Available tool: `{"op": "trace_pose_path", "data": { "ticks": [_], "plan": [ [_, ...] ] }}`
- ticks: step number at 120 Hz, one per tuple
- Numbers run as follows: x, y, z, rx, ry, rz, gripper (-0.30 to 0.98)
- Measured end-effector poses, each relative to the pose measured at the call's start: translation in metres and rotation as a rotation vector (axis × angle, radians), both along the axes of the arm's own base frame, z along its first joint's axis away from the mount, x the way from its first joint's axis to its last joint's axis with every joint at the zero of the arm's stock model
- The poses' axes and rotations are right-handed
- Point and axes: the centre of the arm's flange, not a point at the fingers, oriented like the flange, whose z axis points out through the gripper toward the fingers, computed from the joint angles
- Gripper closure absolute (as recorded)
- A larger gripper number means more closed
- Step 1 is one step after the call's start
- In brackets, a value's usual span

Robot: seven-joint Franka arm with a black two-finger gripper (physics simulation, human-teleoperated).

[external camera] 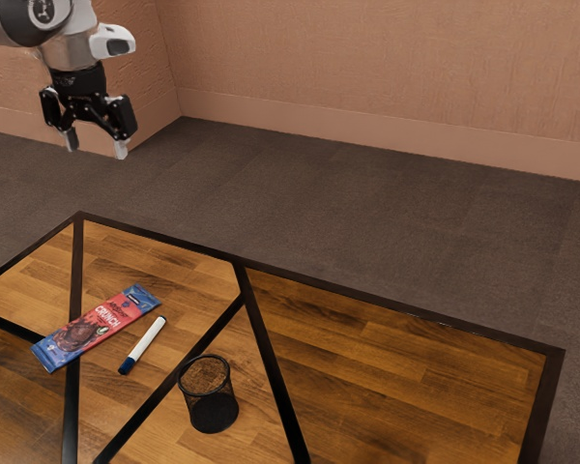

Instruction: Put the marker into the pen holder.

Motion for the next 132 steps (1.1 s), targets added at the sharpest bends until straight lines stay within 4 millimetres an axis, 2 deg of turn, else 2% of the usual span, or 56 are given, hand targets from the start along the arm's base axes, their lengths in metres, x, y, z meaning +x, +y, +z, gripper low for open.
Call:
{"op": "trace_pose_path", "data": {
  "ticks": [18,22,36,41,47,54,59,75,94,106,132],
  "plan": [
    [0.011,-0.042,-0.012,0.001,0.004,-0.076,0.0],
    [0.017,-0.05,-0.024,0.002,0.012,-0.092,0.0],
    [0.028,-0.071,-0.092,0.001,0.093,-0.132,0.0],
    [0.032,-0.064,-0.114,0.003,0.12,-0.12,0.0],
    [0.031,-0.04,-0.14,0.0,0.153,-0.077,0.0],
    [0.023,-0.009,-0.17,-0.009,0.19,-0.019,0.0],
    [0.016,0.001,-0.189,-0.015,0.213,0.004,0.0],
    [-0.004,-0.01,-0.248,-0.046,0.269,0.008,0.0],
    [-0.002,-0.01,-0.303,-0.082,0.314,0.039,0.0],
    [0.0,-0.011,-0.324,-0.099,0.328,0.056,0.0],
    [0.003,0.004,-0.359,-0.119,0.334,0.098,0.0]
  ]
}}
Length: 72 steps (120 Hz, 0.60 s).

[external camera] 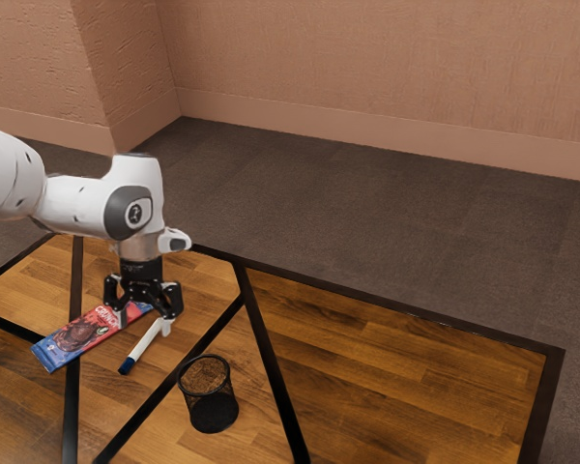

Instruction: Put the marker into the pen holder.

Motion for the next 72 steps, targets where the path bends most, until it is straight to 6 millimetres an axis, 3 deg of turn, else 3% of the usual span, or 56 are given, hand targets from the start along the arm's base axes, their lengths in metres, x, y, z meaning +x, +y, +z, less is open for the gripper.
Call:
{"op": "trace_pose_path", "data": {
  "ticks": [27,72],
  "plan": [
    [0.014,0.027,-0.021,-0.006,-0.015,0.038,0.0],
    [0.023,0.029,-0.037,-0.02,-0.014,0.021,0.0]
  ]
}}
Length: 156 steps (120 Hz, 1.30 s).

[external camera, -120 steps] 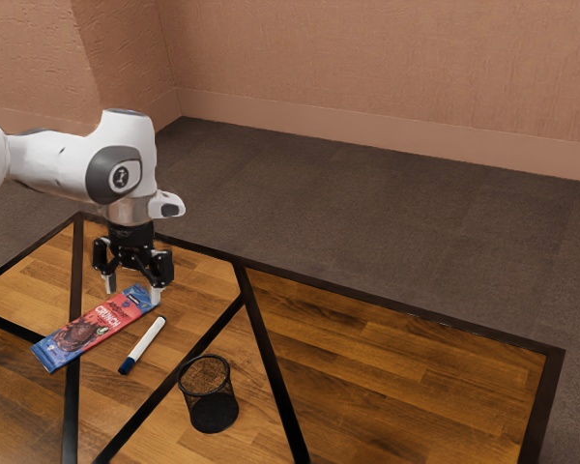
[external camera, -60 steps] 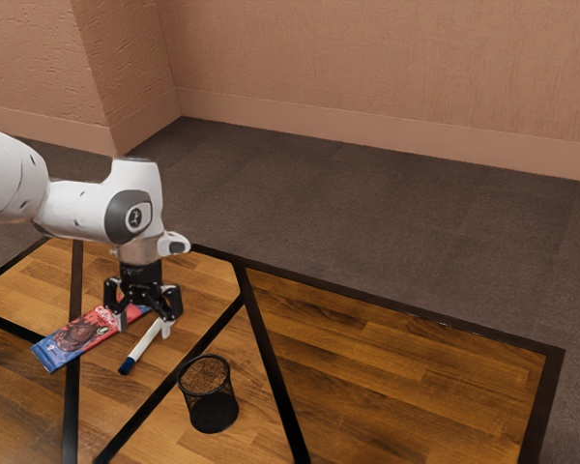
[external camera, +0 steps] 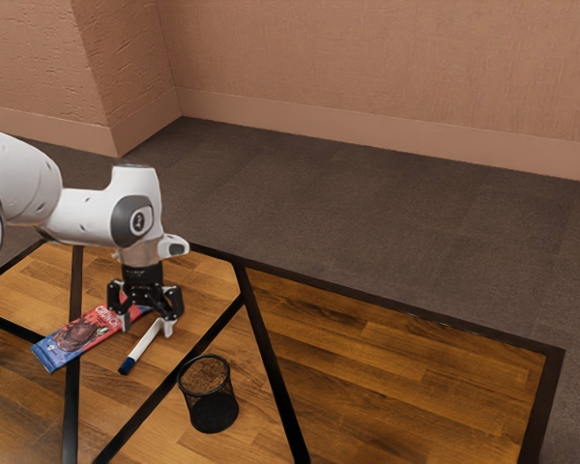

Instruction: Put the marker into the pen holder.

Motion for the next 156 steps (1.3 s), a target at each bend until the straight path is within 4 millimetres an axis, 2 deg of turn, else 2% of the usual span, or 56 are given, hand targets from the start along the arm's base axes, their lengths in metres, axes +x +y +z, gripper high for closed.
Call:
{"op": "trace_pose_path", "data": {
  "ticks": [21,52,83,129,145,156],
  "plan": [
    [0.005,-0.001,0.008,0.0,-0.018,-0.01,0.05],
    [0.007,-0.004,0.013,-0.004,-0.028,-0.017,0.48],
    [0.006,-0.005,0.012,-0.004,-0.023,-0.02,0.69],
    [0.007,-0.006,0.013,0.013,-0.025,-0.024,0.79],
    [0.011,-0.013,0.029,0.024,-0.053,-0.044,0.79],
    [0.014,-0.018,0.05,0.04,-0.087,-0.064,0.79]
  ]
}}
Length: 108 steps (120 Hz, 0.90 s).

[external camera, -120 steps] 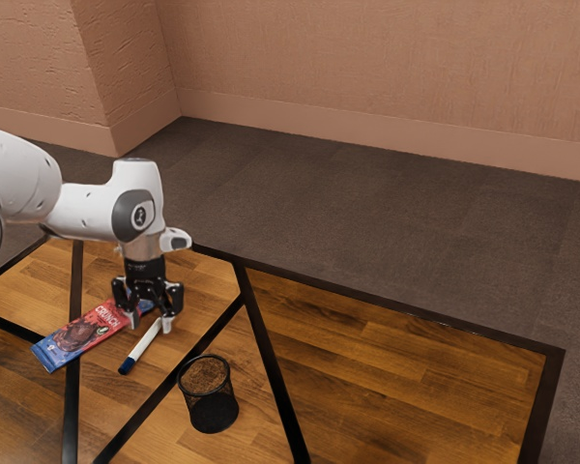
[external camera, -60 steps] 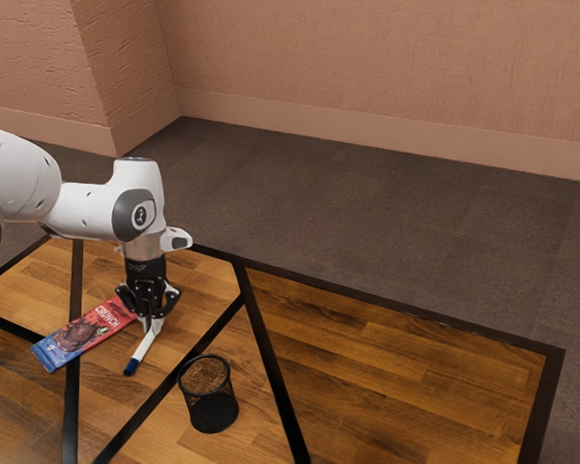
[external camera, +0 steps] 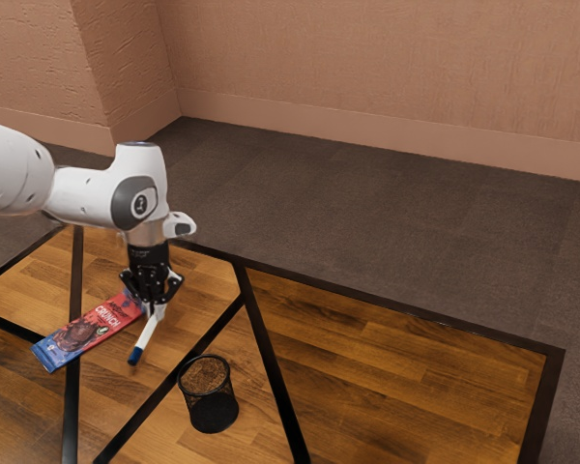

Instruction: Put the marker into the pen holder.

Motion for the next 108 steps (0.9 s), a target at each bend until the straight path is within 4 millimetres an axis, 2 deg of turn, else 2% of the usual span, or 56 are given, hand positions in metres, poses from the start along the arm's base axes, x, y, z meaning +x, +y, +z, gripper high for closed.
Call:
{"op": "trace_pose_path", "data": {
  "ticks": [13,23,41,52,63,70,87,108],
  "plan": [
    [0.004,-0.012,0.035,0.03,-0.057,-0.045,0.79],
    [0.002,-0.038,0.069,0.057,-0.124,-0.115,0.79],
    [-0.029,-0.098,0.113,0.106,-0.256,-0.255,0.79],
    [-0.057,-0.134,0.134,0.149,-0.324,-0.322,0.79],
    [-0.089,-0.18,0.146,0.182,-0.378,-0.377,0.78],
    [-0.106,-0.198,0.151,0.2,-0.408,-0.384,0.78],
    [-0.132,-0.218,0.16,0.228,-0.462,-0.338,0.77],
    [-0.157,-0.245,0.155,0.237,-0.491,-0.273,0.76]
  ]
}}
